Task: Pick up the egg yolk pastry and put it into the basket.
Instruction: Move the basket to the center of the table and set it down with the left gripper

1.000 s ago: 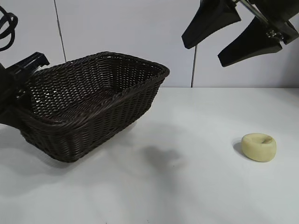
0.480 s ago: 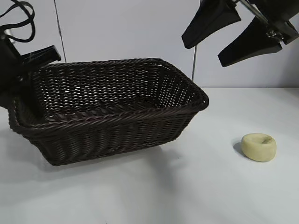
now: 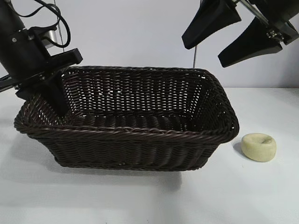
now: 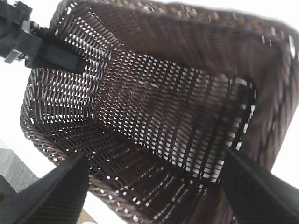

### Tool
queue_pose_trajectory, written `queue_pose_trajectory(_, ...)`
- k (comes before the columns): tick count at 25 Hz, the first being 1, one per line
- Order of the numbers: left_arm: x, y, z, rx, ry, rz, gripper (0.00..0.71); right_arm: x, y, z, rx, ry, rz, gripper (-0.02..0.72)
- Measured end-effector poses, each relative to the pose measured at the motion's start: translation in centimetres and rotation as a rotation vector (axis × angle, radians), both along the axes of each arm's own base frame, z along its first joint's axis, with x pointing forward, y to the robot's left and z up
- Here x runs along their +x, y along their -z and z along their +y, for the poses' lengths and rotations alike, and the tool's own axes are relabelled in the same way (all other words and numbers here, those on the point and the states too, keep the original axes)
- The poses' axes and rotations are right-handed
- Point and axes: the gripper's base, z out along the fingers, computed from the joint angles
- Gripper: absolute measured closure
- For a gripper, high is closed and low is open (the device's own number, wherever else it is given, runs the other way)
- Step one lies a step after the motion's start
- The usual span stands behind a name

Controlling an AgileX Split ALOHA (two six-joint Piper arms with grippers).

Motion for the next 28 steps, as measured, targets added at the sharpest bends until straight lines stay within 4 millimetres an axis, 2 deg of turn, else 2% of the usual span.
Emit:
queue_pose_trajectory(18, 0.5, 0.3, 0.4, 0.045, 0.012, -0.057, 0.611, 0.0, 0.0, 0.0, -0.002, -0.002, 0.001, 0.136)
queue_pose_trajectory(28, 1.3, 3.9, 0.1, 0.049, -0.006, 0.017, 0.611, 0.0, 0.0, 0.0, -0.006, -0.004, 0.001, 0.136)
